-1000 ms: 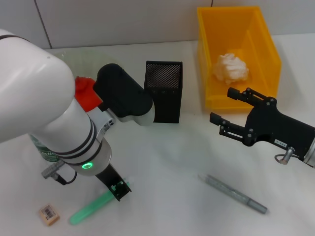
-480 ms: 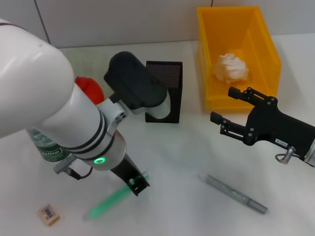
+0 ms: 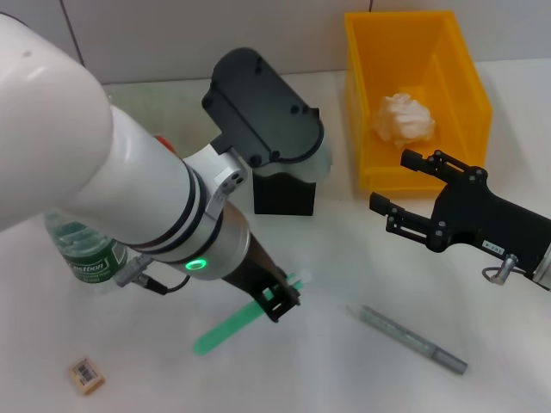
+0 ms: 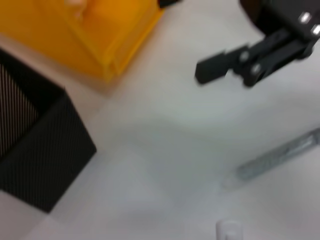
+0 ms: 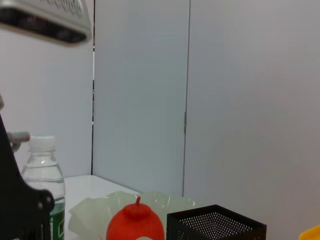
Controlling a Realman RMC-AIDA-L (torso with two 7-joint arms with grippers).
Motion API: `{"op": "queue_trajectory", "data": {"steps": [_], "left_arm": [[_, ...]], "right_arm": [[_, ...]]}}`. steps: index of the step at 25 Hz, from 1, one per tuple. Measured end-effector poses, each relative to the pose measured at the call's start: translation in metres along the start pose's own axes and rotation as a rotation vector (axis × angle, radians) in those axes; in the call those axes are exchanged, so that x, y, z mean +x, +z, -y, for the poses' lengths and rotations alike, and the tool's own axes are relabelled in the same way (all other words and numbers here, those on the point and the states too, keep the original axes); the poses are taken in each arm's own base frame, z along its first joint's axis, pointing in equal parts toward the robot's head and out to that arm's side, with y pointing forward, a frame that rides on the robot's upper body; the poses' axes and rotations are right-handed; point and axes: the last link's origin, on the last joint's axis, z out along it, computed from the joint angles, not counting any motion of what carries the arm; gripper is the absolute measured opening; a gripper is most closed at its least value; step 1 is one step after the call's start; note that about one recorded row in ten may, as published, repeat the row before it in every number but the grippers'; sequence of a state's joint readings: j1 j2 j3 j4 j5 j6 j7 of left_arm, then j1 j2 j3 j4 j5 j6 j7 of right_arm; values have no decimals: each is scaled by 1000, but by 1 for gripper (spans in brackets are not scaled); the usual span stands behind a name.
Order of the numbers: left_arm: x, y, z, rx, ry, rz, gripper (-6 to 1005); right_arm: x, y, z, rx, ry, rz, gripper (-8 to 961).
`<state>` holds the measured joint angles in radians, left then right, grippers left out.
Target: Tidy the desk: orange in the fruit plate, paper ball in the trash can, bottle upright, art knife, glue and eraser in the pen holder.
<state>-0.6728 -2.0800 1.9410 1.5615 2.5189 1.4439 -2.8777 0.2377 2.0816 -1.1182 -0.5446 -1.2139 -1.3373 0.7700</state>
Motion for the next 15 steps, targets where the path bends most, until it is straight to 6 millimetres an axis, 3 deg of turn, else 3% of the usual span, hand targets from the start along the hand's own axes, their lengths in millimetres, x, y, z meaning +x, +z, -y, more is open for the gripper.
{"op": "queue_trajectory", "data": {"steps": [15], "left_arm": [[26, -40, -8, 32, 46, -190, 197]], "right_arm": [[0, -1, 3, 16, 1, -3, 767]]}}
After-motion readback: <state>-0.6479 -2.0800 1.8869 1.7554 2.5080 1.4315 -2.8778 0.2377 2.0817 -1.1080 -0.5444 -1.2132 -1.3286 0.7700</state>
